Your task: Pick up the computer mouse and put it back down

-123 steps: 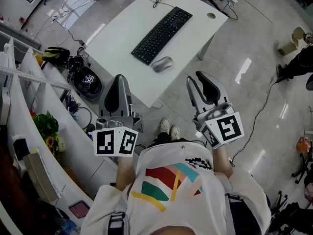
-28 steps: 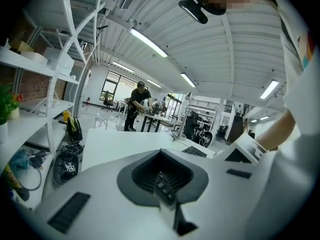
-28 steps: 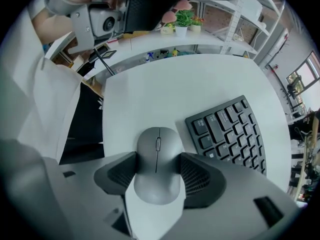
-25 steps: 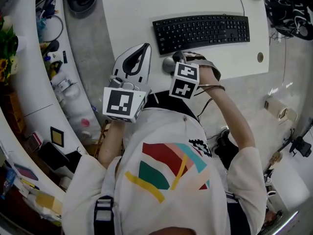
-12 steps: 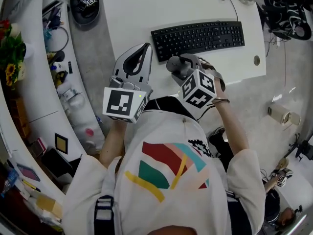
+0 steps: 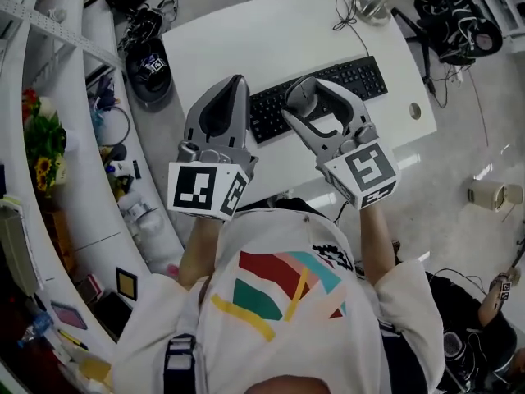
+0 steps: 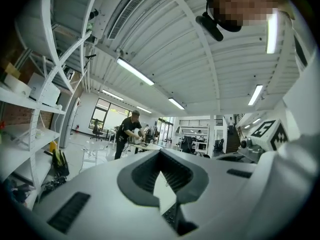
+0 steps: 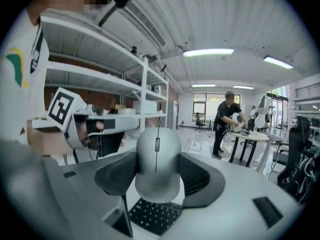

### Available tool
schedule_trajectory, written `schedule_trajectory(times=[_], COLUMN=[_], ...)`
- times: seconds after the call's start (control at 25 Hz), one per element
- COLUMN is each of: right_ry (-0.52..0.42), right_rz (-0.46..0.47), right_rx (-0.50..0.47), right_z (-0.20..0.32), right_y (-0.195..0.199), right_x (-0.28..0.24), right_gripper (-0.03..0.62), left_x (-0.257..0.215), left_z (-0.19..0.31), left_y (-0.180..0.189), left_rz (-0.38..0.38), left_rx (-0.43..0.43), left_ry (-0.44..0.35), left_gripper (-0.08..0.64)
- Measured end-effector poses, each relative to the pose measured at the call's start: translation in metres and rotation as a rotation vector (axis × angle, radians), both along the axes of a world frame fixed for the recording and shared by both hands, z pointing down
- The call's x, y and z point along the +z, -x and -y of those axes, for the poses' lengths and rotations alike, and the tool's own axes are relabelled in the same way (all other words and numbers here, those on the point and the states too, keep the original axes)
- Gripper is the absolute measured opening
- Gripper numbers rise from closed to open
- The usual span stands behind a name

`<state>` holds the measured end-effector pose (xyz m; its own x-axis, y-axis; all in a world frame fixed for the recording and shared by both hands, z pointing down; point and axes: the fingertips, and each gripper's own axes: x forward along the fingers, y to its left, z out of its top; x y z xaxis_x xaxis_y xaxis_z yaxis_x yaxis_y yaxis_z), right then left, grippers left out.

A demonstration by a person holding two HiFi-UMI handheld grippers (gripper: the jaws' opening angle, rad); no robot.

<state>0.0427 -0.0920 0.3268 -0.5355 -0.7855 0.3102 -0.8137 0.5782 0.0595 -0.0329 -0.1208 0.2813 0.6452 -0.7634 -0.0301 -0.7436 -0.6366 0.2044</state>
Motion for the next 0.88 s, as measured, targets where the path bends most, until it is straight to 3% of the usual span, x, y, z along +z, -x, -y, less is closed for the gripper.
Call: schedule_trajectory(times=[0.2,0.4,0.64,0.88], right_ry=[-0.259,-0.358,-0.415,-0.410], right_rz=[0.200,0.387,0.398,0.404], right_rx=[0.086,0.146,0.187,0.201], right_z=[-0.017,-0.040,-0.057,-0.061], right_y=[-0.031,-0.072,-0.087,-0.092], right_x=[-0.084,-0.127,-0.140,-0.139], right_gripper=[0.279,0.279,0.279,0.279], left_x=[-0.040,-0.058,-0.075,-0.070], left_z=[-0.005,-0.015,-0.019,-0.018], left_y=[-0.019,-0.026,-0.022,-0.020], left_rz=[0.007,0.000,-0.051,0.004], left_rx=[0.033,0.030,0.026,-0.022], left_ry=[-0.078,-0.102,-0.130,-0.146], left_gripper=[0.044,0.044,0.044,0.044])
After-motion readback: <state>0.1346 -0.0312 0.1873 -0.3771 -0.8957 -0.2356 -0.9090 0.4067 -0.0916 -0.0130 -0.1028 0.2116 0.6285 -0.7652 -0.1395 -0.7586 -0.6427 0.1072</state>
